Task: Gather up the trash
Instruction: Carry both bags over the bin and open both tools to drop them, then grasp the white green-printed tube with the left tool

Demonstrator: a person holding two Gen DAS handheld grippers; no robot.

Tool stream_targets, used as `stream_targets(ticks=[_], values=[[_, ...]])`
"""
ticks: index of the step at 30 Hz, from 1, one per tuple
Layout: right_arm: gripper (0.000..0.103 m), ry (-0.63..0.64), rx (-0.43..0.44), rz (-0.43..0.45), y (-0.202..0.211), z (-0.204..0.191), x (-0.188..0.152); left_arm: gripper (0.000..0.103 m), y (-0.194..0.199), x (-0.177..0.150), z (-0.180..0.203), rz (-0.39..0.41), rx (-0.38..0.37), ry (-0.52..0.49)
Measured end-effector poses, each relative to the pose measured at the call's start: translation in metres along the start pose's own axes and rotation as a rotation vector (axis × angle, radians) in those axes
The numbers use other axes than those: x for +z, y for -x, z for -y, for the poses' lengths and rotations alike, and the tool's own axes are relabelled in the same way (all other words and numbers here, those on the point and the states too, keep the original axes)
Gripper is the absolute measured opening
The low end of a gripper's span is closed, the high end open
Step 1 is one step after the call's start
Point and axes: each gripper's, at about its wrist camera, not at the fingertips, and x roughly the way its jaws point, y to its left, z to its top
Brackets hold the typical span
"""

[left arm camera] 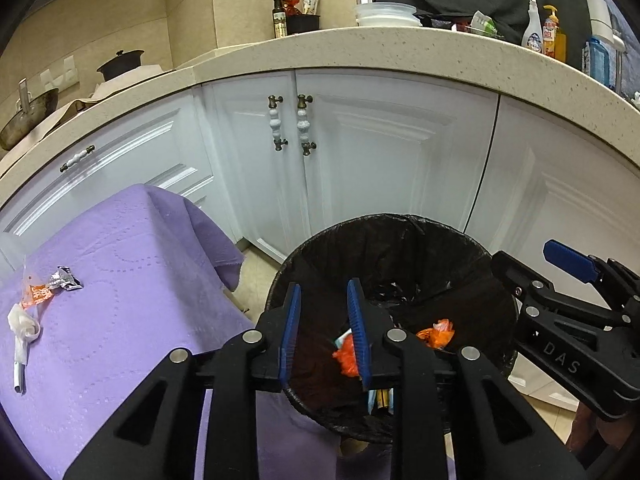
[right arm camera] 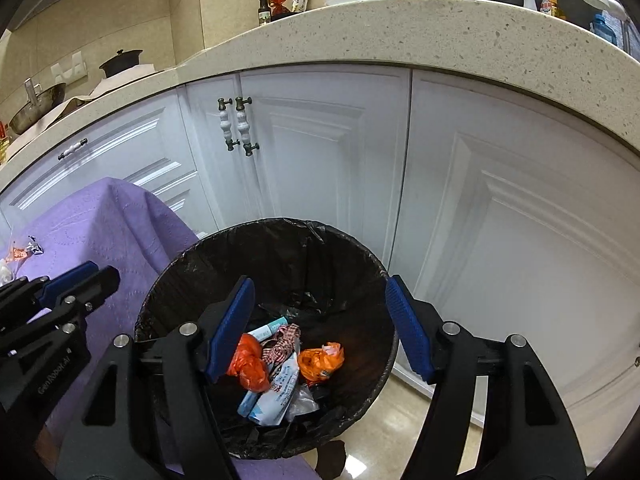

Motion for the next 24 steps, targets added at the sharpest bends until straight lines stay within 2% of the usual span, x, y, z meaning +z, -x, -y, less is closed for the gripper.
stream_targets(ticks=[6, 13, 24], values=[[0.066, 0.005, 0.012, 0.008, 0.005, -0.008, 0.002, 0.034, 0.012, 0.001, -0.016, 0.019, 0.021, 0.033], [0.066, 0.046, 0.077, 0.016, 0.012, -0.042, 0.006, 0.039, 0.028, -0.005, -0.055, 0.022, 0.091, 0.080], [0.066, 0.147, 0.235, 0.013, 0.020, -0.133, 0.009, 0.042, 0.060, -0.034, -0.148, 0.004, 0.290, 0.192]])
